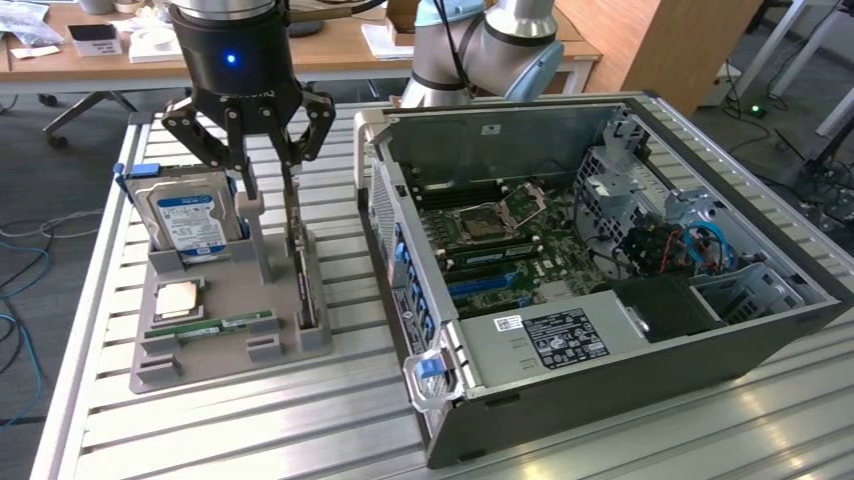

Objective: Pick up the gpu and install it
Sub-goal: 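Pick up the gpu and move the gpu toward the slot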

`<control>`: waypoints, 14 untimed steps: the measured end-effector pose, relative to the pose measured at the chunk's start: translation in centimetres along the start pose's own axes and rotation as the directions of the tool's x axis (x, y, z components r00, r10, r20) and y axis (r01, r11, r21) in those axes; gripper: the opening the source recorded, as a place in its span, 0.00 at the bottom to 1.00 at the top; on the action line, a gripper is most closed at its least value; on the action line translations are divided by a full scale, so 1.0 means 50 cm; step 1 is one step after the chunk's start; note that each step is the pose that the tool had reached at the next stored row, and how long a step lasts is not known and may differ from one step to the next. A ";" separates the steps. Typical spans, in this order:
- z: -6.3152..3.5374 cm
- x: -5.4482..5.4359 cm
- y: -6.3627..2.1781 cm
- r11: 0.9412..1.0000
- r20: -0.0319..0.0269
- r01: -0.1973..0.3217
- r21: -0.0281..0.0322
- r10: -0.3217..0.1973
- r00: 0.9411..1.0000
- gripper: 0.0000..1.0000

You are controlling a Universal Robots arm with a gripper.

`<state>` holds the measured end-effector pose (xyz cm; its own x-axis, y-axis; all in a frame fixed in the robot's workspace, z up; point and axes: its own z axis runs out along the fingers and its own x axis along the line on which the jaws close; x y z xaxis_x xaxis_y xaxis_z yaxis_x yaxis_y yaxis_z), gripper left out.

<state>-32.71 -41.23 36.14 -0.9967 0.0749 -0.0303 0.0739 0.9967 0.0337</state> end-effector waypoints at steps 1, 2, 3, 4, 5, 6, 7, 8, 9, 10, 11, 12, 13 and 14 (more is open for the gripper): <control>0.001 0.000 0.000 1.000 0.000 0.000 0.000 0.000 1.000 0.42; 0.002 0.000 0.000 1.000 0.000 0.000 0.000 0.000 1.000 0.42; 0.004 0.000 0.000 1.000 0.000 0.000 0.000 0.000 1.000 0.42; 0.006 0.000 0.000 1.000 0.000 0.000 0.000 0.000 1.000 0.42; 0.009 0.000 0.000 1.000 0.000 0.000 0.000 0.000 1.000 0.42; 0.012 0.000 0.000 1.000 0.000 0.000 0.000 0.000 1.000 0.42; 0.015 0.001 -0.001 1.000 0.000 0.000 0.000 0.000 1.000 0.42; 0.019 0.001 -0.001 1.000 0.000 0.000 0.000 0.000 1.000 0.42; 0.023 0.001 -0.001 1.000 0.000 0.000 0.000 0.000 1.000 0.42; 0.027 0.001 -0.001 1.000 0.000 0.000 0.000 0.000 1.000 0.42; 0.030 0.001 -0.001 1.000 0.000 0.000 0.000 0.000 1.000 0.42; 0.034 0.001 -0.001 1.000 0.000 0.000 0.000 0.000 1.000 0.42; 0.037 0.001 -0.001 1.000 0.000 0.000 0.000 0.000 1.000 0.42; 0.040 0.001 -0.001 1.000 0.000 0.000 0.000 0.000 1.000 0.42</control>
<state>-32.71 -41.23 34.11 -0.9967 0.0749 -0.0301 0.0739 0.9967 0.0335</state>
